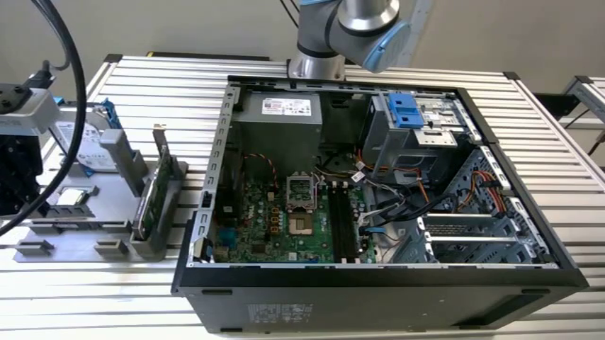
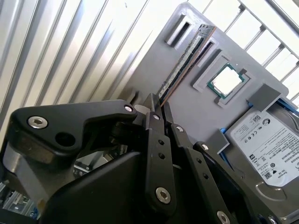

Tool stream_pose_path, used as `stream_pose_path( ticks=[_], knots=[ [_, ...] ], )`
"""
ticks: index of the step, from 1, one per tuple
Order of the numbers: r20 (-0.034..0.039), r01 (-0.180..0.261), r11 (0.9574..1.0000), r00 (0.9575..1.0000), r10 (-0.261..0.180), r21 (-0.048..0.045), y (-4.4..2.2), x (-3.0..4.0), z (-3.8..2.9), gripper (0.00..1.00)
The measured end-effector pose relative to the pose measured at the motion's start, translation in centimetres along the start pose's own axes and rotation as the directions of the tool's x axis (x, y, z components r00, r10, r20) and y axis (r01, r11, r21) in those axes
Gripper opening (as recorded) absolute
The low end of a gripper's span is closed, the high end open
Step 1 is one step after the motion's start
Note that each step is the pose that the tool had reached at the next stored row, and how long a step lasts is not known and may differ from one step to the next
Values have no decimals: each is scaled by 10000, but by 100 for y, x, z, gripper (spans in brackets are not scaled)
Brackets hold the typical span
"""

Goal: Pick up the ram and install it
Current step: 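Pick up the ram and move it above insertion slot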

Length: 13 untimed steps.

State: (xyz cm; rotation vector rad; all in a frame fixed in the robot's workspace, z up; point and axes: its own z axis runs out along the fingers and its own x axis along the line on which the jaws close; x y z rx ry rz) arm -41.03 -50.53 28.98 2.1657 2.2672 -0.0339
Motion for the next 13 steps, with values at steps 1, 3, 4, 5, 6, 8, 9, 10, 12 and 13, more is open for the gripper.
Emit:
stream_pose_path(
  ticks=[1, 3, 4, 5, 6, 8, 9, 10, 12, 13],
  knots=[
    [-1, 0, 10000, 10000, 0, -1, 0, 0, -7, 0],
    [-1, -1, 10000, 10000, 1, -1, 0, -1, -22, 0],
    [-1, -2, 10000, 10000, 2, 0, 0, -1, -29, 0],
    [-1, -2, 10000, 10000, 2, -1, 0, -1, -36, 0],
    [-1, -1, 10000, 10000, 1, -1, 1, -2, -43, 0],
    [-1, -3, 10000, 10000, 3, -2, 0, -2, -54, 0],
    [-1, -4, 10000, 10000, 4, -1, 0, -2, -60, 0],
    [-1, -5, 10000, 10000, 5, 0, 0, -2, -67, 0],
    [-1, -6, 10000, 10000, 6, -1, 0, -2, -77, 0],
    [-1, -7, 10000, 10000, 7, 0, 0, -2, -84, 0]
  ],
)
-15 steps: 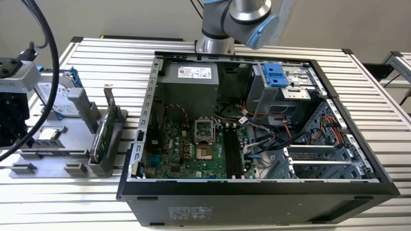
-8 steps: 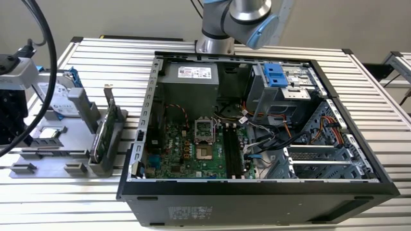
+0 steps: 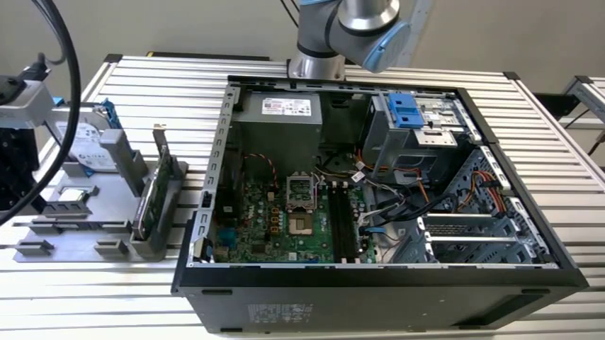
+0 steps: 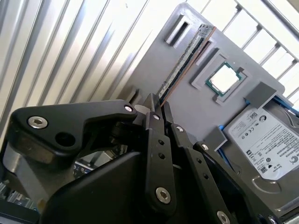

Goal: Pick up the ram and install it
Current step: 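Pick up the ram and move it above insertion slot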

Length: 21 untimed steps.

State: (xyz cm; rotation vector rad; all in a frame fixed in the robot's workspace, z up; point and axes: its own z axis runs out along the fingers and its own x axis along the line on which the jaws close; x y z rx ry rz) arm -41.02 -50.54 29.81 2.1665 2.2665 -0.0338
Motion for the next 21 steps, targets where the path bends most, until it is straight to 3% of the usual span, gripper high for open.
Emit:
stream_pose_path(
  ticks=[21],
  knots=[
    [-1, -14, 10000, 10000, 14, 1, -2, -2, -129, 0]
  ],
)
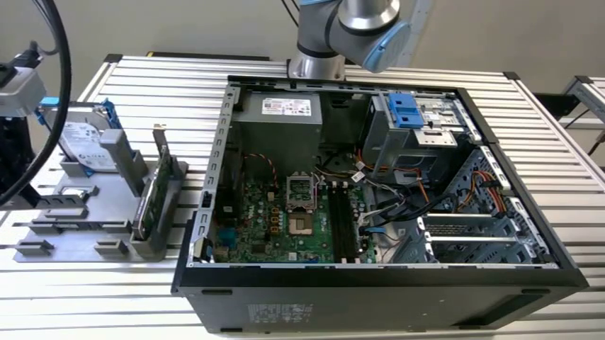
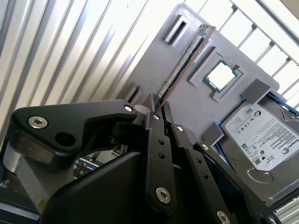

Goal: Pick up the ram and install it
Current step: 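Pick up the ram and move it above insertion slot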

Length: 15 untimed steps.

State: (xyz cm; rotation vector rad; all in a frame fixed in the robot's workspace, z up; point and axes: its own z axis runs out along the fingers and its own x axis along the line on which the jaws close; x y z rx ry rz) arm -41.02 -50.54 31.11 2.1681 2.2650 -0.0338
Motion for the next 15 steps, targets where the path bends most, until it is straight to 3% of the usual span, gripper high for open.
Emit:
stream_pose_path(
  ticks=[15],
  knots=[
    [0, -11, 10000, 10000, 11, -1, -1, -2, -85, 0]
  ],
)
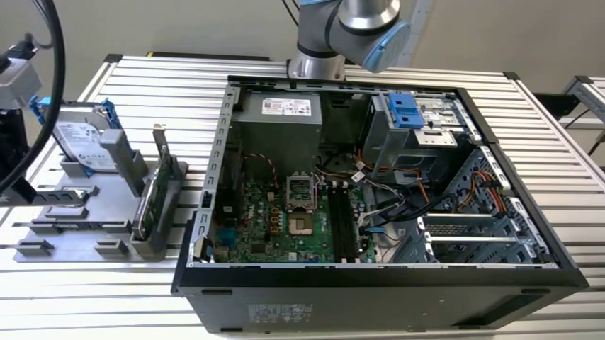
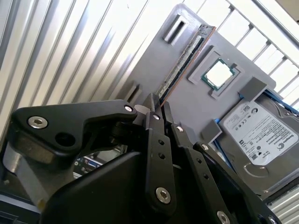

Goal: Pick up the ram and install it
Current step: 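Pick up the ram and move it above insertion slot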

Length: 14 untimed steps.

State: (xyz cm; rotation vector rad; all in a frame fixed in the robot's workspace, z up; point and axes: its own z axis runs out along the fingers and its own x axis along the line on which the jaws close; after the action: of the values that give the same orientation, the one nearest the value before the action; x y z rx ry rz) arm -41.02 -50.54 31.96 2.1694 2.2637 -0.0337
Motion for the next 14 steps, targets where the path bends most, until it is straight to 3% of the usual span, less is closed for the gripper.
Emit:
stream_pose_path(
  ticks=[14],
  knots=[
    [0, -11, 10000, 10000, 11, 1, -1, -2, -84, 0]
  ],
)
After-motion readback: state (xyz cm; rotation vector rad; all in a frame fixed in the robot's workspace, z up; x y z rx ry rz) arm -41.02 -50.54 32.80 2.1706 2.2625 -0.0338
